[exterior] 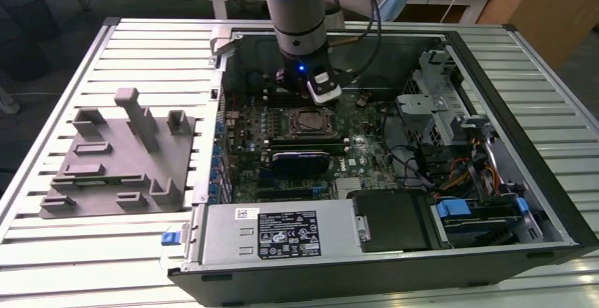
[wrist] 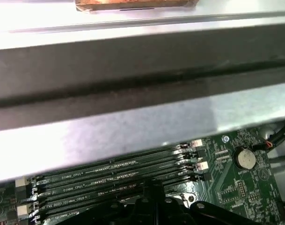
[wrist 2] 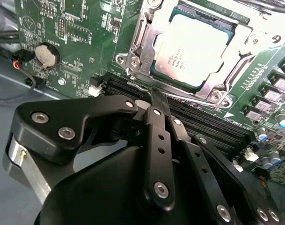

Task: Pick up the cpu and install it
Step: 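Install the first cpu locking lever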

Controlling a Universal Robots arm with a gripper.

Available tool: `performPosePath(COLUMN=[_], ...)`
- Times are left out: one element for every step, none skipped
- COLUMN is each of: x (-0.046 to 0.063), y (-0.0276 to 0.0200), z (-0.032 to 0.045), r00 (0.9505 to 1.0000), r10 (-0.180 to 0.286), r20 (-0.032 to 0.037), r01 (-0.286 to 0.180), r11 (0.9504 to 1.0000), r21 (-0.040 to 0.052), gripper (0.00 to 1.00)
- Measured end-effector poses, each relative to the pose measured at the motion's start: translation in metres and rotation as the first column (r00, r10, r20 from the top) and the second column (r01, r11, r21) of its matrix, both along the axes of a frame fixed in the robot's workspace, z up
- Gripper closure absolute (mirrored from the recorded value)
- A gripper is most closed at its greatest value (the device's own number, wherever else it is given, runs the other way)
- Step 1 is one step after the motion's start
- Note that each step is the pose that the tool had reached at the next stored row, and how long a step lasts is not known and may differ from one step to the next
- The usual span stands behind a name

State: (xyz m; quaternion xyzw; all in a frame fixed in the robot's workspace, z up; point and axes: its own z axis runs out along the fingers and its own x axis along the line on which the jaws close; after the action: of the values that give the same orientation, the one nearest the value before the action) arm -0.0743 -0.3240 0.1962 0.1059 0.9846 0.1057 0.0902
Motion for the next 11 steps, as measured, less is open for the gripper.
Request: performPosePath(x=[-0.0001, -0.0004, -0.0007, -0.0012, -0.0019, -0.0024, -0.003, -0.0033, -0.0037, -0.0041, -0.0046], y=[0.0002, 0.0005, 0.0008, 0.0012, 0.0017, 0.0021, 0.0022, 0.0023, 0.0024, 0.0025, 0.0025], z=[-0.0001, -0.0003, -0.0004, -0.0005, -0.0006, -0.0006, -0.0007, -0.0007, -0.0008, -0.0009, -0.001], r00=[1.0, 0.9999, 0.9998, 0.9997, 0.9996, 0.9995, 0.9994, 0.9993, 0.9992, 0.9991, 0.999], r10=[-0.008, -0.014, -0.019, -0.023, -0.028, -0.031, -0.034, -0.037, -0.039, -0.042, -0.045], r20=[0.0, 0.0001, 0.0, -0.0001, 0.0, 0.0, 0.0, -0.0001, -0.0001, -0.0001, 0.0], r01=[0.008, 0.014, 0.019, 0.023, 0.028, 0.031, 0.034, 0.037, 0.039, 0.042, 0.045], r11=[1.0, 0.9999, 0.9998, 0.9997, 0.9996, 0.9995, 0.9994, 0.9993, 0.9992, 0.9991, 0.999], r21=[0.0, 0.0001, -0.0001, -0.0001, -0.0001, 0.0, 0.0, -0.0002, -0.0001, -0.0001, -0.0001], gripper=[0.89, 0.89, 0.89, 0.89, 0.89, 0.89, 0.89, 0.89, 0.89, 0.89, 0.89])
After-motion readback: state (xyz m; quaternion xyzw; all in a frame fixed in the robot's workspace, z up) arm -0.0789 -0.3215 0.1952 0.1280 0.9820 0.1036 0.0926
